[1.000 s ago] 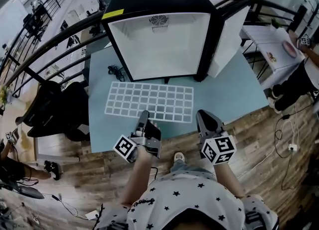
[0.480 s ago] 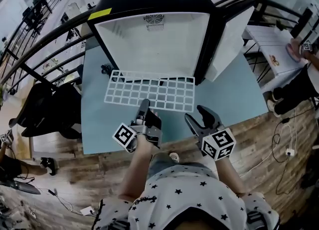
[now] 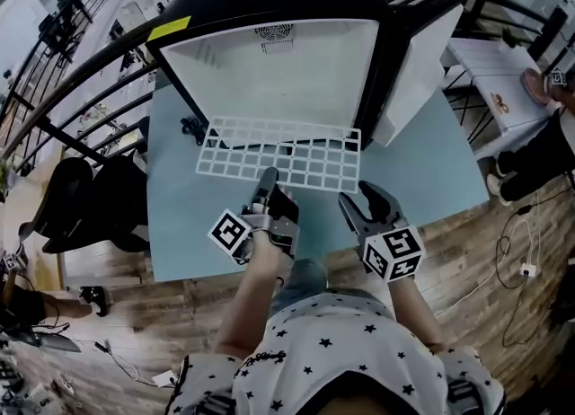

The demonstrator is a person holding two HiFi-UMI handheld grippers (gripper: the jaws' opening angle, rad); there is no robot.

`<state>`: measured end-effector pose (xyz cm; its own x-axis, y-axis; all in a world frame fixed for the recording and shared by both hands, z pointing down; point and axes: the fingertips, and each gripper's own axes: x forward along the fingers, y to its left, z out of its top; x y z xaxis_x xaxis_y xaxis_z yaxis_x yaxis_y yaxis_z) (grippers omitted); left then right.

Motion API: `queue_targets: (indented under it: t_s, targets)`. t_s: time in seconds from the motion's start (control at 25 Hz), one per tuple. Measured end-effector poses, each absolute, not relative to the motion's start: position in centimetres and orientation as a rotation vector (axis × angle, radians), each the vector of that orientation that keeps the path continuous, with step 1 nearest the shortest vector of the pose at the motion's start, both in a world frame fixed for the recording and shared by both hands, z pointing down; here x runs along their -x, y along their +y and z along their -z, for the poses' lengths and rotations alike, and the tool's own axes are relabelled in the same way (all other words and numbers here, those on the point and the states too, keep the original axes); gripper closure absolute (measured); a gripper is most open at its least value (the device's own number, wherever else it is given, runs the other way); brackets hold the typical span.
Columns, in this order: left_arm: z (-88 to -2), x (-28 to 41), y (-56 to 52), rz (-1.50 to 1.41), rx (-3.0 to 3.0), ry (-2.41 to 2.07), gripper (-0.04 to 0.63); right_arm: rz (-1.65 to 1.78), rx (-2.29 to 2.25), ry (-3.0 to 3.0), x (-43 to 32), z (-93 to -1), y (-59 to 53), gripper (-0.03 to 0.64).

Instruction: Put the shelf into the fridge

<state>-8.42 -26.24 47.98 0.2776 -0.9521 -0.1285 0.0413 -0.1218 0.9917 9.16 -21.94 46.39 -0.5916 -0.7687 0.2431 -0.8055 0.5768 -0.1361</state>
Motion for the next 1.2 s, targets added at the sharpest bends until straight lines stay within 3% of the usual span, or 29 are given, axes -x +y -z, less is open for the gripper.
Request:
queue_targets:
  t_s: [1.2]
  targets:
    - [-47.8, 7.7, -30.6, 1.066, -1.423, -0.922, 0.561, -0.365, -1.379, -2.665, -10.0, -46.7, -28.3, 0.422]
